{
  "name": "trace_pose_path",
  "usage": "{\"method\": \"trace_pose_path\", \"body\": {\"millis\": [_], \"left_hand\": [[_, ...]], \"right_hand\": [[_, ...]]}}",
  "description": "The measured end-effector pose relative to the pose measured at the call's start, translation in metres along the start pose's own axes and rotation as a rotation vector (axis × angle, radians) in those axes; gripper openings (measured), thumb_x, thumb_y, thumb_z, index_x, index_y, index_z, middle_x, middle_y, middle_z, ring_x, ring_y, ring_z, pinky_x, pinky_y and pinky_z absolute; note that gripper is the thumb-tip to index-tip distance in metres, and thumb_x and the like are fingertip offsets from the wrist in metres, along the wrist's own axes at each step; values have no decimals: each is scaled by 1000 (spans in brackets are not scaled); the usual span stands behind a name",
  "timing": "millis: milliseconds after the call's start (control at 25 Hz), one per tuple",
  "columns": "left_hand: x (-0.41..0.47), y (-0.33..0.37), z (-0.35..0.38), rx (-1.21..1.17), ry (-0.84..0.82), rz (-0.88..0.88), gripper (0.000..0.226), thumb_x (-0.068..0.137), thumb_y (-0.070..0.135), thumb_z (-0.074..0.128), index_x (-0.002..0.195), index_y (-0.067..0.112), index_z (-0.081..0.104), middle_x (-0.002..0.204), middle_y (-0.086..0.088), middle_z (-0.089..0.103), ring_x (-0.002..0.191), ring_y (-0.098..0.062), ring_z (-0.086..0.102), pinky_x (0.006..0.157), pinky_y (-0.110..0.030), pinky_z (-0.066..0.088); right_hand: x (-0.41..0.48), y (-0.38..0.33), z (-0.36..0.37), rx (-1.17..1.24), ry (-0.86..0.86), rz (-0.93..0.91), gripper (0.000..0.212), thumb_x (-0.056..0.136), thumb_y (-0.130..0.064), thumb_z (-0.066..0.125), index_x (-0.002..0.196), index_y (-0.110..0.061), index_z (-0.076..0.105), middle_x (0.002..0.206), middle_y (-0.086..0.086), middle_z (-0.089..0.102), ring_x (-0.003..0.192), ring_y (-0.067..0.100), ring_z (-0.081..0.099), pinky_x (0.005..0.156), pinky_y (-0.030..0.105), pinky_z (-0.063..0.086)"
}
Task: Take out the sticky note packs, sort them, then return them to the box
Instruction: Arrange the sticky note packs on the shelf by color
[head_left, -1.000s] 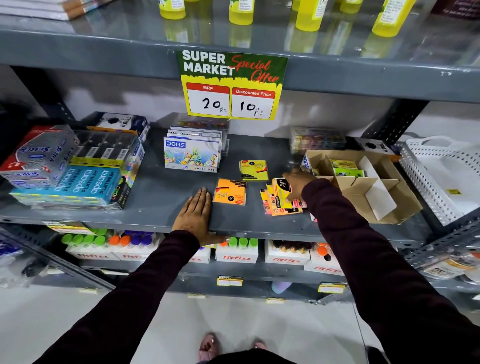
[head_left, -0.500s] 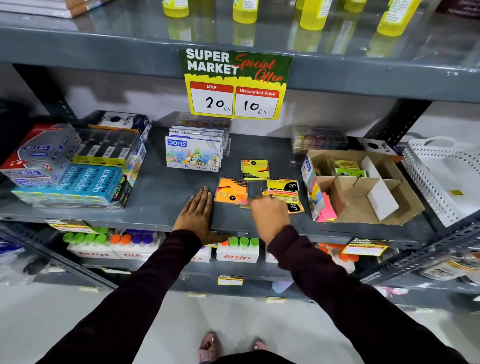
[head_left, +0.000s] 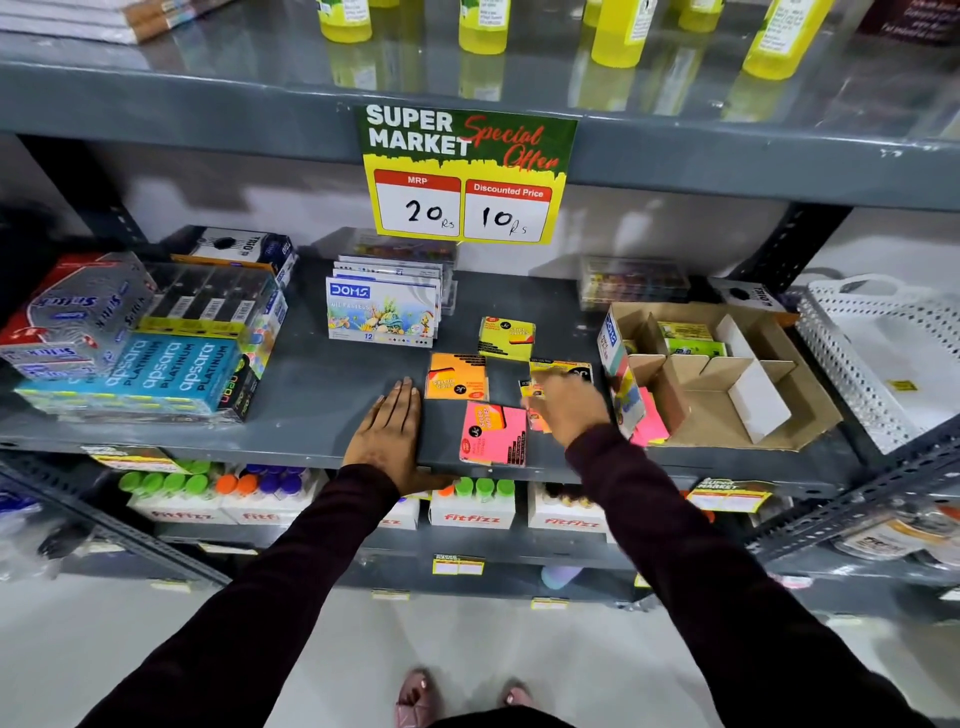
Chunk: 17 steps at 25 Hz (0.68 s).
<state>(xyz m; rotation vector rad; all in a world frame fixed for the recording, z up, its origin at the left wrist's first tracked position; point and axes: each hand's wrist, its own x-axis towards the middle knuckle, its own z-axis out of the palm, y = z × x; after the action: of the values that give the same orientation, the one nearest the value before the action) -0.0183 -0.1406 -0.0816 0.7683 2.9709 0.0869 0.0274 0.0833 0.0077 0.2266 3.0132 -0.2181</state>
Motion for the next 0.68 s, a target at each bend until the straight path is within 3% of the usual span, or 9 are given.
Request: {"method": "trace_pose_path", "body": {"millis": [120,200,360,560,680], "left_hand": [[0,1,-1,6,-12,-1,137,46,93,26,144,0,2,156,-17,4,144,-27,5,117,-36,2],[1,1,-1,-4,-11,0,137,49,92,34,144,0,0,156,-17,2,144,-27,3,117,-36,1],[-1,0,-1,9,-6,5,134,56,87,47,144,3,-6,157,-14,-4,144,-24,-3,117,-34,-1],[0,0,-2,55,-9,11,141,40,99,5,143,3,-11,156,-13,-9,144,-23,-8,116,-34,-5],[-1,-1,0,28,1,13,142,40,98,0,144,2,-6,156,-14,-4,144,-23,-5,115,-33,-5]], "right_hand": [[33,33,-13,-23,-201,93,60,94,-27,56,143,-3,33,149,19,40,135,33,42,112,39,36],[44,38,-18,-21,-277,94,68,91,-31,60,145,-3,30,152,16,35,139,31,36,115,37,32],[52,36,-26,-142,-142,65,64,78,-34,74,131,-5,50,141,20,46,133,34,41,108,39,39],[56,19,-61,-83,-163,22,43,81,-13,72,122,-3,63,127,15,64,116,32,59,94,32,49],[68,7,-70,-20,52,68,30,88,-6,61,117,-6,66,125,17,64,116,34,60,96,38,50]]}}
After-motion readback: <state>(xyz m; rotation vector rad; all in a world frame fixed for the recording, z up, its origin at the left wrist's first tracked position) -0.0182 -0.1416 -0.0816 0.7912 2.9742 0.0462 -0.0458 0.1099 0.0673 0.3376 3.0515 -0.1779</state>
